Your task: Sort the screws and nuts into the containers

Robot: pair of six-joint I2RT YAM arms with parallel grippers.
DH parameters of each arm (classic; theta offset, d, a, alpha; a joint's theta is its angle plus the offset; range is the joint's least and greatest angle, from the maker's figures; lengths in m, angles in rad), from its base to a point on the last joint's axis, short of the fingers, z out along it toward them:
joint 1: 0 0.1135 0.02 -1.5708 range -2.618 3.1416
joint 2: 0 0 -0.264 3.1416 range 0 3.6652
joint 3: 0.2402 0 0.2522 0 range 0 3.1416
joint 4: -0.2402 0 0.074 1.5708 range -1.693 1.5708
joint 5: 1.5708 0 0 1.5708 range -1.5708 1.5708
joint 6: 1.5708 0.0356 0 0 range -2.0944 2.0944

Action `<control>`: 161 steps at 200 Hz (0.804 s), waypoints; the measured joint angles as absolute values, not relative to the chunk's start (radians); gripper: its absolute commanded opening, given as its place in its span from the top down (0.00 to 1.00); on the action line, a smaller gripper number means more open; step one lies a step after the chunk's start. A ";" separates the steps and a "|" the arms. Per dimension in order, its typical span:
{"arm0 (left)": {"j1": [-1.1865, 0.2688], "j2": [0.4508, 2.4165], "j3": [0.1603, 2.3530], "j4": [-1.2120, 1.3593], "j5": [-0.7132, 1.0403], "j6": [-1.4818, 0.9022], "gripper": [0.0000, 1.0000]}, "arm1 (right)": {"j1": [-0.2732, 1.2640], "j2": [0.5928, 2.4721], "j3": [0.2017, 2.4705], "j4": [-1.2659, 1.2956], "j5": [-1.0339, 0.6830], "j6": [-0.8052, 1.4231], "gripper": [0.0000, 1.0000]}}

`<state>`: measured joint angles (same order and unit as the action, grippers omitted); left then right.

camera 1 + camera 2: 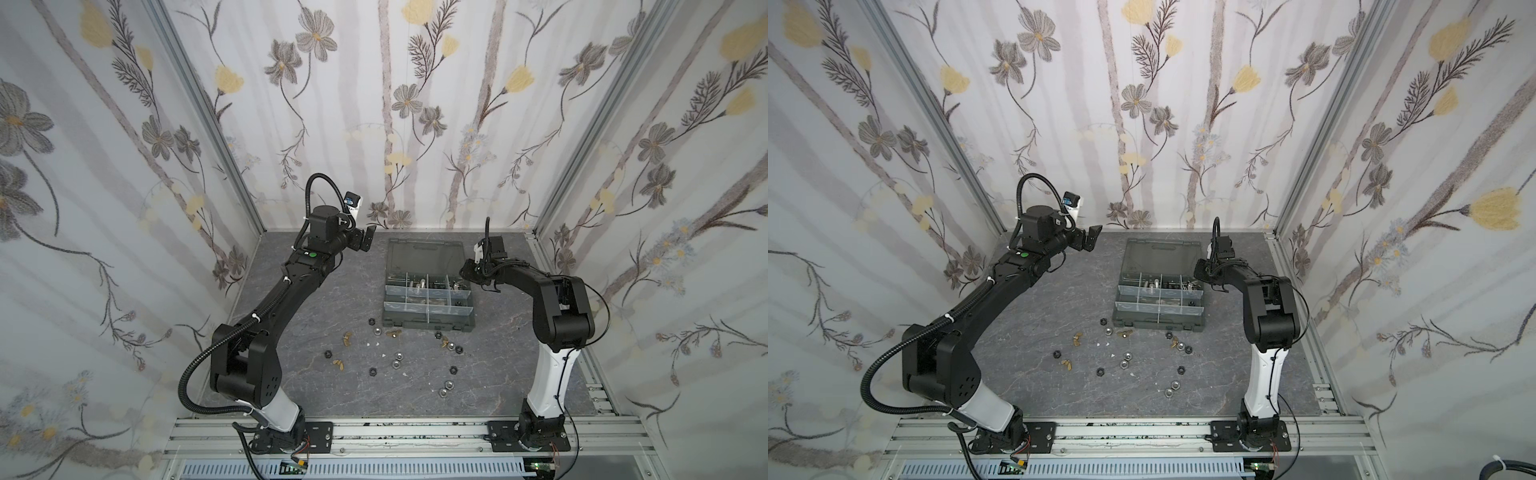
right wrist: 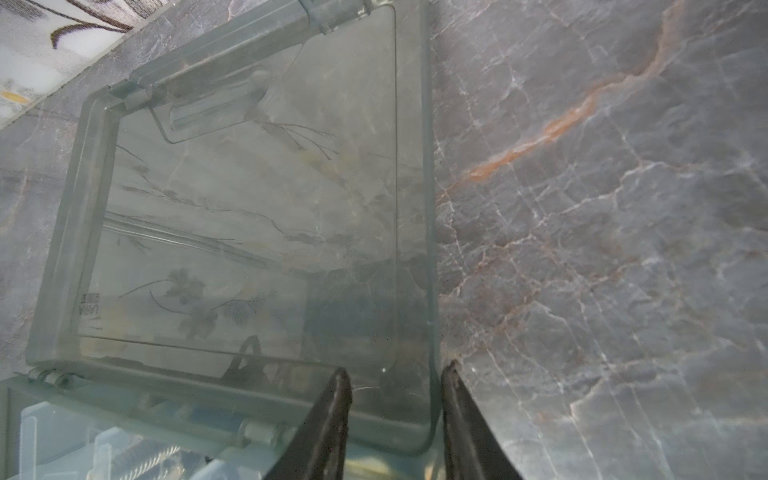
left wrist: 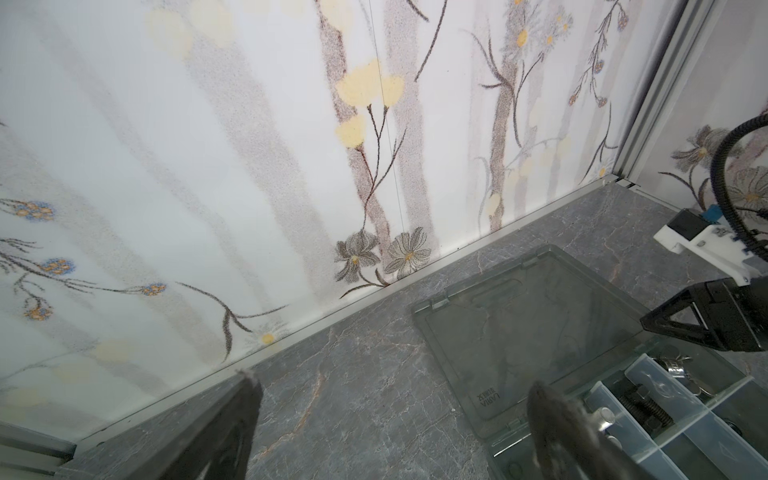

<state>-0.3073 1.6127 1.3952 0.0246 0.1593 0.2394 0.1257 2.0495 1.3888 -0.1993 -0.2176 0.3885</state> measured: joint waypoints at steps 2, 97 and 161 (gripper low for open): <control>-0.308 1.614 1.396 0.025 0.159 0.239 0.00 | 0.125 2.052 1.391 -0.199 -0.218 0.387 0.74; -0.318 1.641 1.409 0.011 0.149 0.244 0.00 | 0.111 2.064 1.396 -0.183 -0.289 0.373 0.89; -0.319 1.644 1.401 0.013 0.142 0.244 0.00 | 0.099 2.017 1.382 -0.111 -0.327 0.399 0.83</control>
<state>-0.3195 1.6436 1.4014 0.0128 0.1421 0.2443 0.0986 2.0174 1.3815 -0.1108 -0.3267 0.3992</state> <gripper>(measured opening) 0.998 0.109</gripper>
